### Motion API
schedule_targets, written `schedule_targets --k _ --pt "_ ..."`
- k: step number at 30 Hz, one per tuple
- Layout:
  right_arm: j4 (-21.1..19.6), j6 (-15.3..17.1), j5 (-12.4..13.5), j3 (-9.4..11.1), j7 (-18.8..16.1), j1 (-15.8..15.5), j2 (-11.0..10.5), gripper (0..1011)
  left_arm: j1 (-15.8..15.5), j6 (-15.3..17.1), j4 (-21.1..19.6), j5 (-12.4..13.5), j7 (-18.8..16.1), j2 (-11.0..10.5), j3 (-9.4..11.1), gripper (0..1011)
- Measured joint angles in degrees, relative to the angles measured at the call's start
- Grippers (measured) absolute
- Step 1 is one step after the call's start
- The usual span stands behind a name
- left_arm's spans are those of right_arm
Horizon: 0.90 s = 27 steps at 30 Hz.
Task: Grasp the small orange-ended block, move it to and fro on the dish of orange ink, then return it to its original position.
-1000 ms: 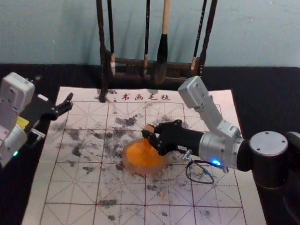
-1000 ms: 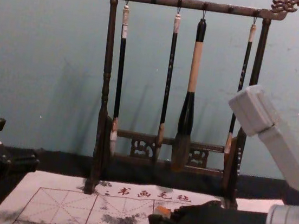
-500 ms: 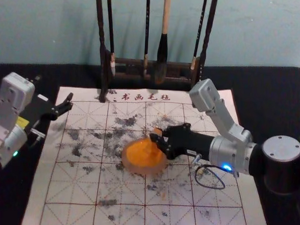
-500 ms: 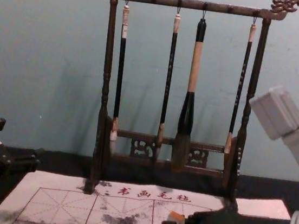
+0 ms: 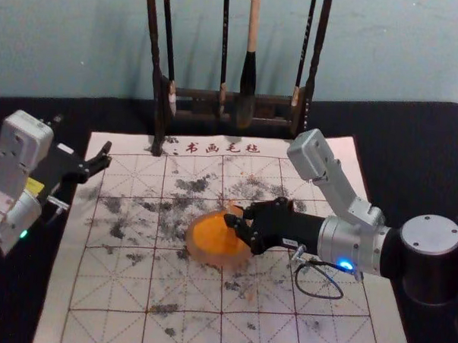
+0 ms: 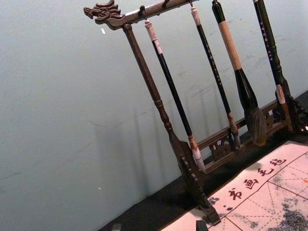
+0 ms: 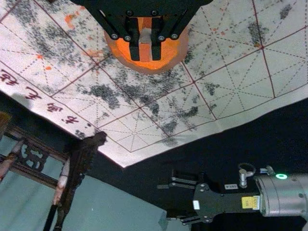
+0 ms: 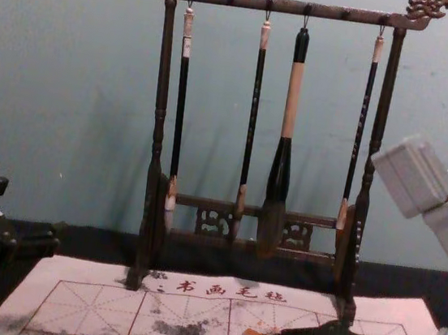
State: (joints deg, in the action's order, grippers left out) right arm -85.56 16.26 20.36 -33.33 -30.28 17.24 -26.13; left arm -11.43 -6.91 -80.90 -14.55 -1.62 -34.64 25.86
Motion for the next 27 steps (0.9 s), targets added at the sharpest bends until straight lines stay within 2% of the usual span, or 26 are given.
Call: schedule_targets --k 18,27 --pt "2.23 -0.11 -0.27 -2.62 -0.70 2.22 2.44 108 0.00 0.00 0.00 0.00 0.00 0.00 0.00 1001" --pt "5.47 -0.59 -1.00 -3.08 -0.02 4.38 4.54 108 0.00 0.00 0.00 0.00 0.00 0.00 0.00 1001"
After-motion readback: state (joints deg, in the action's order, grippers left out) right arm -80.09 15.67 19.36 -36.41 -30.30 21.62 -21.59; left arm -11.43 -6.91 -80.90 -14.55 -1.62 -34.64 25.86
